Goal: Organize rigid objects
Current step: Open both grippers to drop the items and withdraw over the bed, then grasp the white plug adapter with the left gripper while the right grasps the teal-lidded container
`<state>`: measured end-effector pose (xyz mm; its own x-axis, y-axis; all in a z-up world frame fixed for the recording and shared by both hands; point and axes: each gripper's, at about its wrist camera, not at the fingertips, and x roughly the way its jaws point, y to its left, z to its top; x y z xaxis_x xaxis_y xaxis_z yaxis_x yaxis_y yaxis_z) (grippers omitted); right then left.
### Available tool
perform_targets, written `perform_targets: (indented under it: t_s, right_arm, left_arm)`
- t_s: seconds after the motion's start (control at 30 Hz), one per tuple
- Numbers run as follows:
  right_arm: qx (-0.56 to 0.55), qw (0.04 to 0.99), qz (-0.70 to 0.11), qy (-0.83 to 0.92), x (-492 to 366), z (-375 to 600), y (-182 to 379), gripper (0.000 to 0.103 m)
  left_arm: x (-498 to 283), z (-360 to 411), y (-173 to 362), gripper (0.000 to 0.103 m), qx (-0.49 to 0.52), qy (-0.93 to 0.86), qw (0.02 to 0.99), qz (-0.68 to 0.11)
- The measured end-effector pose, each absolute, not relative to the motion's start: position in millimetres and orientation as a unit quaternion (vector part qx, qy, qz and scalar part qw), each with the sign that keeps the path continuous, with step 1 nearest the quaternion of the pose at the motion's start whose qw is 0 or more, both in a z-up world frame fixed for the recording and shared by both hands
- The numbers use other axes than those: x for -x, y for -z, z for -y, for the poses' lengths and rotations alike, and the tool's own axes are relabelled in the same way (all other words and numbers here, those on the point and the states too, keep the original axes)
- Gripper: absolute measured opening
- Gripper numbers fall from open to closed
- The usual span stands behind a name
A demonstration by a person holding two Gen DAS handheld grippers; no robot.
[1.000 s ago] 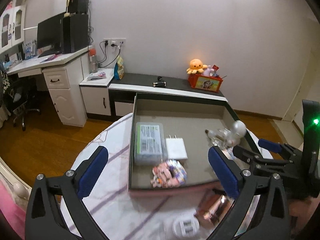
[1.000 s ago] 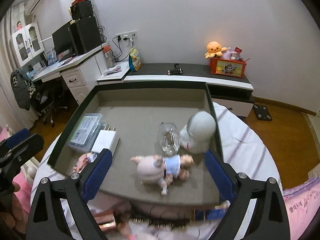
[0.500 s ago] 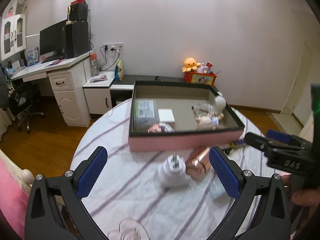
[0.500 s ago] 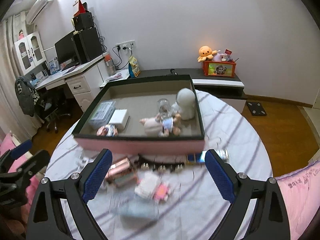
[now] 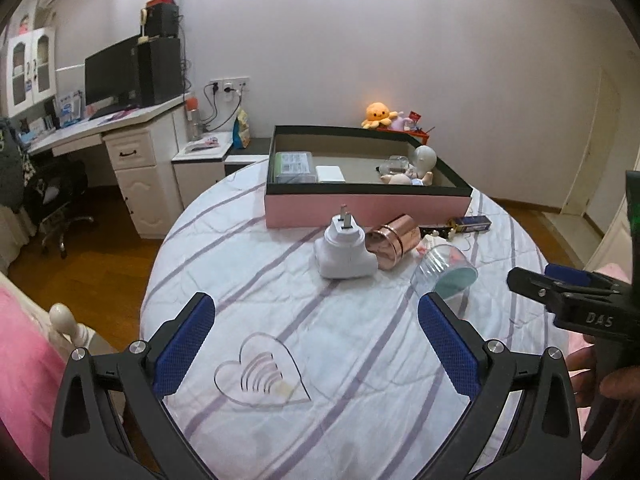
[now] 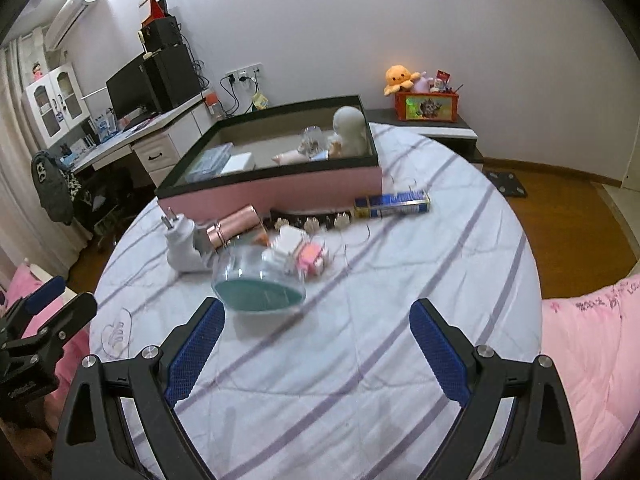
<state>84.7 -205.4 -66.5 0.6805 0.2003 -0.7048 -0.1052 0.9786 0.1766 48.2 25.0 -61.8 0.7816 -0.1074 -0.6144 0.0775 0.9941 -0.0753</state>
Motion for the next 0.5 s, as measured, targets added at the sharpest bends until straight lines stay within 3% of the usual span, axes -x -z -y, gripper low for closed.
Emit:
perform_targets:
  t_s: [0.5]
  right_arm:
    - [-0.057,0.912,-0.396,-0.092,-83.1,198.6,71.9,0.095]
  left_arm:
    - [-47.3,-19.2,66.9,0.103,0.032,0.047,0.940,-0.337]
